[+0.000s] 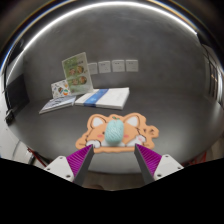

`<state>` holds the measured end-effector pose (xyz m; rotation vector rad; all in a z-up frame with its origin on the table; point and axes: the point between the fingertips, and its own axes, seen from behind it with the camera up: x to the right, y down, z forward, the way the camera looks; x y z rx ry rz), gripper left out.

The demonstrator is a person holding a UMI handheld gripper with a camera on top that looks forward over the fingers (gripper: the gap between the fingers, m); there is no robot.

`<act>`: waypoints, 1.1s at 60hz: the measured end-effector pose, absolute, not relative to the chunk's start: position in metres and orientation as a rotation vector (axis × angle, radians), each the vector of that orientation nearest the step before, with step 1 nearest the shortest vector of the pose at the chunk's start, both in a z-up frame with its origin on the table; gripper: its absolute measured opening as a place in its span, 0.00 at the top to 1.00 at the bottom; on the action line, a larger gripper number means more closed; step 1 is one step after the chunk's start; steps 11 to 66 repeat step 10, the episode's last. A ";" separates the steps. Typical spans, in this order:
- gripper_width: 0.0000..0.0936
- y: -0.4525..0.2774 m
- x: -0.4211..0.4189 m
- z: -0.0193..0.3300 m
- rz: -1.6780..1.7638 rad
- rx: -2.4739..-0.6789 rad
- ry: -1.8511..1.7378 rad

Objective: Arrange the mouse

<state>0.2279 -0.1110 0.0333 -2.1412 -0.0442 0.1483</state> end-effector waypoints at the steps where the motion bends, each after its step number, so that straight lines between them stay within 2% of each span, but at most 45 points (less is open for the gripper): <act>1: 0.08 -0.119 0.232 0.032 0.147 -2.145 -0.036; 10: 0.10 -0.168 0.275 0.019 0.149 -2.147 0.033; 66: 0.10 -0.168 0.275 0.019 0.149 -2.147 0.033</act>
